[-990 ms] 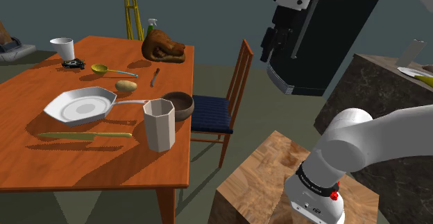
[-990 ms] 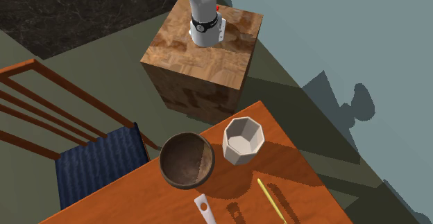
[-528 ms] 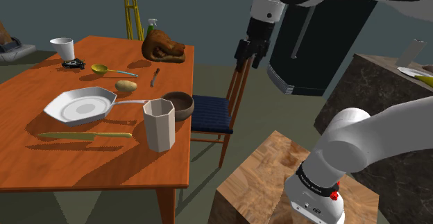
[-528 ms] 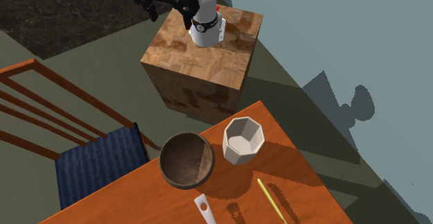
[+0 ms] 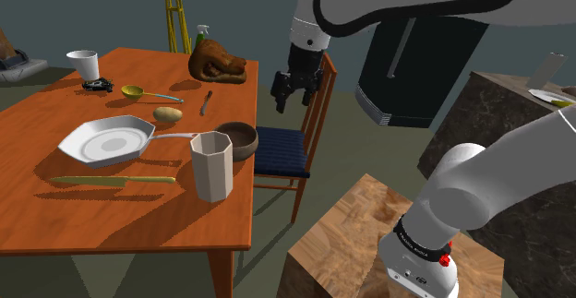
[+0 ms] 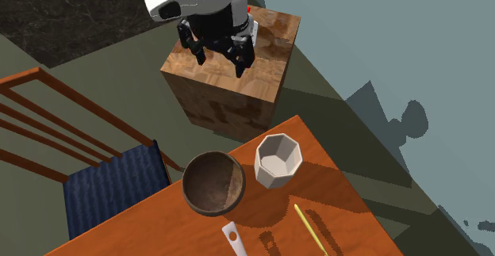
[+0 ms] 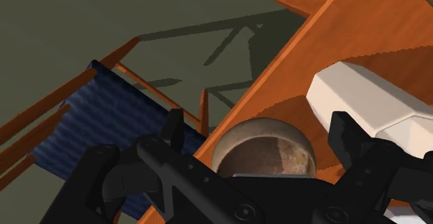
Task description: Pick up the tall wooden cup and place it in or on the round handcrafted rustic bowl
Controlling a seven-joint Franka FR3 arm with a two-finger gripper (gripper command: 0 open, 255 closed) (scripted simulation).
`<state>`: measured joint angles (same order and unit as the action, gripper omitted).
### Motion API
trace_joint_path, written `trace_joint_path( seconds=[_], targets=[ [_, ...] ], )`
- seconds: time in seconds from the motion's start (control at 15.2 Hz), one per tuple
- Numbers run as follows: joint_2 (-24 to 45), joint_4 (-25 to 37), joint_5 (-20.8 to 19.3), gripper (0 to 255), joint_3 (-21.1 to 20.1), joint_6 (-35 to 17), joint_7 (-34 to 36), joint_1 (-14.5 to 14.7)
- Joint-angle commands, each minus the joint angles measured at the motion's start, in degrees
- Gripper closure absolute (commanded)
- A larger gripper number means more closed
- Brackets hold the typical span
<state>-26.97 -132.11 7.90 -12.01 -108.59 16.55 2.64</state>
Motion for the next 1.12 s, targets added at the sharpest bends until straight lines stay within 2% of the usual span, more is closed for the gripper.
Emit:
trace_joint_path(
  seconds=[0.0,0.4,0.79,1.06],
  targets=[
    [3.76,1.01,-0.09,0,-2.22,-3.04,3.02,0.20],
    [15.75,6.69,-3.14,0,-7.57,-9.51,11.97,0.30],
    [29.30,15.37,-9.78,0,-11.01,-13.47,22.03,1.43],
    [32.11,15.51,-11.33,0,-11.04,-15.85,23.65,1.94]
  ],
)
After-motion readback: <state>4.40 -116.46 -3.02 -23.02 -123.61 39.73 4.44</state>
